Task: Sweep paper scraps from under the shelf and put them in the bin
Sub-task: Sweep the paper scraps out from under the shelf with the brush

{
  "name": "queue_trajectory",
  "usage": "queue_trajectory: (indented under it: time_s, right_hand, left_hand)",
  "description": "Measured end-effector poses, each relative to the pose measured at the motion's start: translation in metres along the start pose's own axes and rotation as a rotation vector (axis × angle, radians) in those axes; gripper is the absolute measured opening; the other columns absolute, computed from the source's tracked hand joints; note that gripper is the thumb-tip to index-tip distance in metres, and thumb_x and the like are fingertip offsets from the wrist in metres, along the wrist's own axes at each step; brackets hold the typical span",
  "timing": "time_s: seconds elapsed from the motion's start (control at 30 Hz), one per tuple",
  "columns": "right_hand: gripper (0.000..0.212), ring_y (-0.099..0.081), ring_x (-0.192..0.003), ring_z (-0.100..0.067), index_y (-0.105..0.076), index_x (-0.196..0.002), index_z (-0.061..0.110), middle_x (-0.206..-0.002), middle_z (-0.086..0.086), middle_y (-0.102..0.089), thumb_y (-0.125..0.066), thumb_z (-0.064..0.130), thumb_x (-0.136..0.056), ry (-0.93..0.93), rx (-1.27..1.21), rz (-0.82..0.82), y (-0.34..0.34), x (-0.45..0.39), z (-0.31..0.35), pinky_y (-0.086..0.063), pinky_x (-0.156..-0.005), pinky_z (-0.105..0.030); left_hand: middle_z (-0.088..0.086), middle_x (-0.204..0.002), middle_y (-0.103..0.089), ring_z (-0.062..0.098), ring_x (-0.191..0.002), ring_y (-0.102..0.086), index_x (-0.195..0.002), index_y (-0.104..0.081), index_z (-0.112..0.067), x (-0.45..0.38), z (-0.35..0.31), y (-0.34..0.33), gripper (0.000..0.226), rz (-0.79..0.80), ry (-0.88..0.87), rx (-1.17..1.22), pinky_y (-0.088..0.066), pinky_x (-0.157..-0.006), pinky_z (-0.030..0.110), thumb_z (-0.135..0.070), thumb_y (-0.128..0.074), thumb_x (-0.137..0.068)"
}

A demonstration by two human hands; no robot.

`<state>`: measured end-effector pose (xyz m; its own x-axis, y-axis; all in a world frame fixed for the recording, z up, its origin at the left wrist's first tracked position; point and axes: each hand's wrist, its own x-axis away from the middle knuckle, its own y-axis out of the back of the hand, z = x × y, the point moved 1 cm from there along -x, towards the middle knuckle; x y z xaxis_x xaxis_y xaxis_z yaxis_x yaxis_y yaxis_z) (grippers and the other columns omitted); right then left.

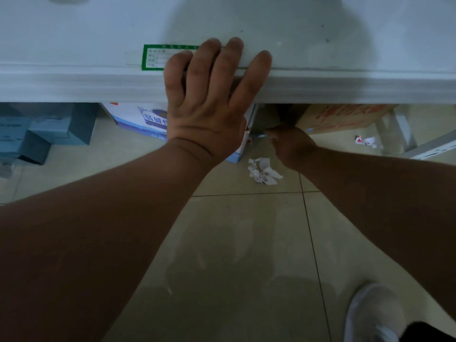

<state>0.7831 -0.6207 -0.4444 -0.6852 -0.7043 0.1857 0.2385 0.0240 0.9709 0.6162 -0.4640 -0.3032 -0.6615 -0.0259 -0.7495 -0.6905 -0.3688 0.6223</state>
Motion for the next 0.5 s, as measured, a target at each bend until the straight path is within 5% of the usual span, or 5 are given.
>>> queue_trajectory:
  time_s: [0.33,0.5]
  right_hand:
    - [0.034,-0.066,-0.103,-0.018,-0.062,-0.134,0.029,-0.125,-0.004,-0.070,-0.048,0.024,-0.104,0.193,-0.123,0.160,0.011,0.043,-0.017,-0.049,-0.086,-0.029]
    - [0.032,-0.053,-0.073,-0.008,-0.064,-0.131,0.018,-0.103,-0.012,-0.074,-0.051,0.019,-0.102,0.114,-0.195,-0.092,0.021,0.055,-0.023,-0.037,-0.069,-0.021]
  left_hand:
    - [0.010,-0.130,-0.073,0.038,-0.117,-0.070,-0.134,-0.072,-0.026,0.000,0.000,-0.003,0.053,-0.012,0.010,-0.003,-0.045,-0.100,0.051,-0.017,-0.046,-0.088]
    - [0.011,-0.130,-0.072,0.038,-0.118,-0.070,-0.134,-0.072,-0.026,0.000,0.001,-0.001,0.055,0.019,0.004,0.009,-0.040,-0.101,0.051,-0.018,-0.040,-0.090]
